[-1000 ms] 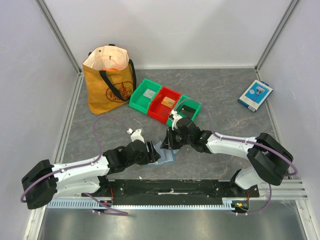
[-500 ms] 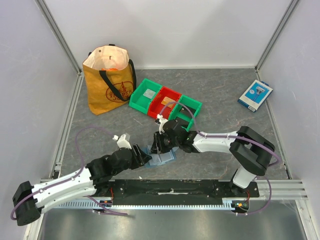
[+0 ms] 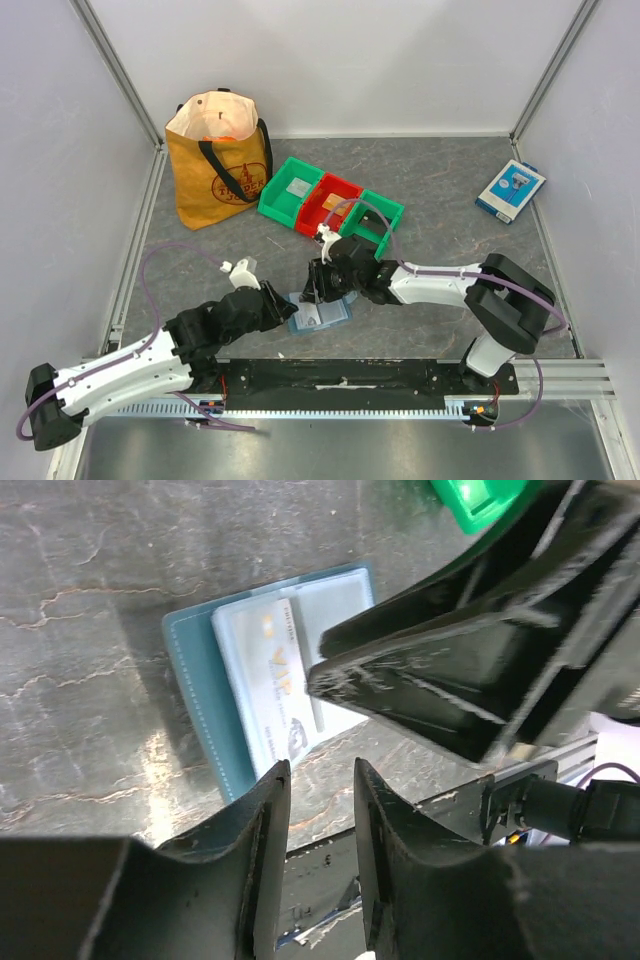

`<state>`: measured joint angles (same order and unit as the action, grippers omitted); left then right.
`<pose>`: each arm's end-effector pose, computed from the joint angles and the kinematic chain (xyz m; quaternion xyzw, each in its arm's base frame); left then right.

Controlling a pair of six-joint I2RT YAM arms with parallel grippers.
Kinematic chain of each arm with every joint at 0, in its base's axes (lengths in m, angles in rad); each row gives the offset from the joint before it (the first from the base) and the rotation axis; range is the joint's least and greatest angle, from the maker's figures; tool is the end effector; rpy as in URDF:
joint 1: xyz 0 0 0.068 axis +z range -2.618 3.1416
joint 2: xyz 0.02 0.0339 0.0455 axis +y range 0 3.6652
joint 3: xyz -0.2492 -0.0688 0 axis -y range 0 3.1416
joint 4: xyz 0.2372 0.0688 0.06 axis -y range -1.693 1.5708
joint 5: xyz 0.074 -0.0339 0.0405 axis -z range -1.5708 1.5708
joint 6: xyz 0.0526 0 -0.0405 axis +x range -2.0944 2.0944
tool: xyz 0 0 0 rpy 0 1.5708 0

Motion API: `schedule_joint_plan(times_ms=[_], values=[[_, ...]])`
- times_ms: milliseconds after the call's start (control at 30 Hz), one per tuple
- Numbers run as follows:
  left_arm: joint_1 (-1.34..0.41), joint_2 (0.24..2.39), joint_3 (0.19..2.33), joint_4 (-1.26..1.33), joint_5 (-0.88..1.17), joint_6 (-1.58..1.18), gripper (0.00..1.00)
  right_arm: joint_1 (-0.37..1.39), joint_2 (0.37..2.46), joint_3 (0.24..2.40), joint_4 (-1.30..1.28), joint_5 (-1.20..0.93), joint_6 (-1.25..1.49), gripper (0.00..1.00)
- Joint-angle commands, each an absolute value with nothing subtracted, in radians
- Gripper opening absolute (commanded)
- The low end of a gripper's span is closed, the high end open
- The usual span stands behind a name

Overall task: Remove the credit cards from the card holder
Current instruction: Open the card holder at the center of the board.

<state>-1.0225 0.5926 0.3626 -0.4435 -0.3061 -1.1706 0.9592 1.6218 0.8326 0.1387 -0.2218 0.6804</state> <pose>0.0943 -0.1240 0.1796 -0.1318 0.8832 -0.3186 0.3180 0.1870 0.2867 0.1604 -0.1724 0.8750 0.3903 0.2287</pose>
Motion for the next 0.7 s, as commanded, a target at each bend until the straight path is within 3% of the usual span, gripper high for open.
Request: schedule_joint_plan(times_ms=[0, 333, 667], values=[[-1.023, 0.635, 0.419, -0.416, -0.307, -1.115, 0.35, 0.956, 1.652, 0.828, 0.195, -0.221, 0.680, 0.45], [-0.977, 0.874, 0.365, -0.204, -0.223, -1.071, 0.15, 0.894, 1.621, 0.703, 0.273, -0.267, 0.698, 0.44], [-0.911, 0.911, 0.204, -0.103, -0.184, -1.143, 0.02, 0.884, 1.666, 0.603, 0.455, -0.351, 0.753, 0.40]])
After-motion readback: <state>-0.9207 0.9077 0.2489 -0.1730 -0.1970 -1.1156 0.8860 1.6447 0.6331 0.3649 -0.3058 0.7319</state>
